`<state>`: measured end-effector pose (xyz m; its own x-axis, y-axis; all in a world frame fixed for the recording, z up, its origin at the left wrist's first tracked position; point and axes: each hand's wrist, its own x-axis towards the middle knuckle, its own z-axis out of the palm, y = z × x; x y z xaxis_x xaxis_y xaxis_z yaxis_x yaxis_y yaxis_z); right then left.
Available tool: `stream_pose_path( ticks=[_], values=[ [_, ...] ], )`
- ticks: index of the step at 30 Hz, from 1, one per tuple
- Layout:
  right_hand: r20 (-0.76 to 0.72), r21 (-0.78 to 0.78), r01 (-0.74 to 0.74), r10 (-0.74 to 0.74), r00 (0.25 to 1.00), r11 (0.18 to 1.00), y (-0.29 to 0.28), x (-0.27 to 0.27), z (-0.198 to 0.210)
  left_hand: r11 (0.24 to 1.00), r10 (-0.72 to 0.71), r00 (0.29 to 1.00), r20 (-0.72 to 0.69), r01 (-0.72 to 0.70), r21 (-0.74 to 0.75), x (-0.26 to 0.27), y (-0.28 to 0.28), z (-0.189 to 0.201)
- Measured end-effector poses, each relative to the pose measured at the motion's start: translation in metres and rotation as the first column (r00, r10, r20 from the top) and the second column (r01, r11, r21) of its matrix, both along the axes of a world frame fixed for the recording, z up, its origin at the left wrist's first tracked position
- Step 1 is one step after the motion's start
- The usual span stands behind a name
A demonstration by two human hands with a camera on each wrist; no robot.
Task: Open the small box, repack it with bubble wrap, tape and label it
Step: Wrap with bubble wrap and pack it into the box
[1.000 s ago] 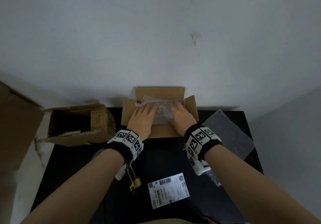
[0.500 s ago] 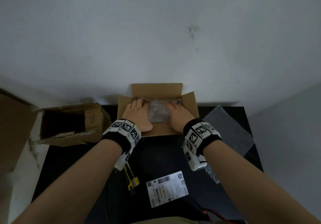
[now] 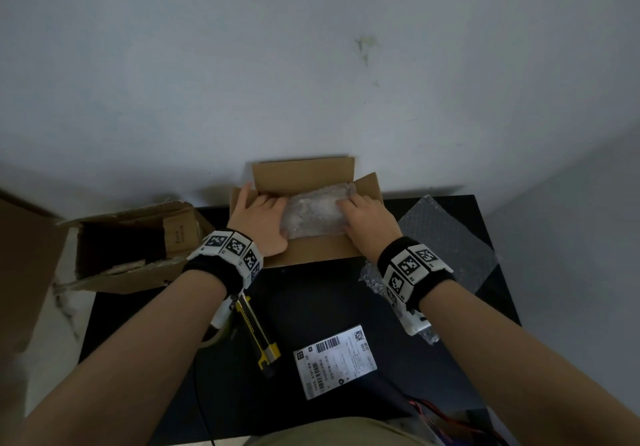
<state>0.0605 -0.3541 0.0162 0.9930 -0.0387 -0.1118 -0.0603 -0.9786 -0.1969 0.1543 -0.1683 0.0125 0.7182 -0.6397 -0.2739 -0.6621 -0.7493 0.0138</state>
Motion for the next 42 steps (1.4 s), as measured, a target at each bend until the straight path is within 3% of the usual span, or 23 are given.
stream_pose_path(
  ticks=[5,8,15,23,26,33,42],
  values=[
    [-0.036,-0.039,0.006,-0.007,0.999,0.999,-0.002,0.0,0.003,0.998,-0.054,0.992,-0.11,0.051,-0.028,0.003,0.006,0.006],
    [-0.07,-0.051,0.002,-0.005,0.998,0.999,0.0,0.001,0.009,0.989,-0.114,0.992,-0.058,0.108,-0.104,0.0,0.013,0.013],
    [-0.053,-0.119,0.025,-0.032,0.998,0.993,0.013,-0.011,0.033,0.988,-0.076,0.997,0.009,0.077,-0.137,-0.014,0.017,0.025],
    [0.023,-0.132,0.208,-0.207,0.978,0.969,-0.002,-0.061,0.057,0.907,-0.226,0.967,0.113,0.252,-0.338,-0.056,-0.039,0.051],
    [0.021,-0.129,0.271,-0.27,0.963,0.954,-0.021,-0.089,0.056,0.863,-0.335,0.939,0.077,0.339,-0.374,-0.079,-0.066,0.05],
    [-0.093,-0.136,0.373,-0.386,0.918,0.918,-0.071,-0.155,0.036,0.84,-0.471,0.881,0.03,0.459,-0.288,-0.135,-0.12,0.037],
    [-0.258,0.035,0.413,-0.391,0.884,0.91,-0.119,-0.195,-0.025,0.954,-0.298,0.921,-0.25,0.296,-0.048,-0.147,-0.161,-0.024]
  ],
)
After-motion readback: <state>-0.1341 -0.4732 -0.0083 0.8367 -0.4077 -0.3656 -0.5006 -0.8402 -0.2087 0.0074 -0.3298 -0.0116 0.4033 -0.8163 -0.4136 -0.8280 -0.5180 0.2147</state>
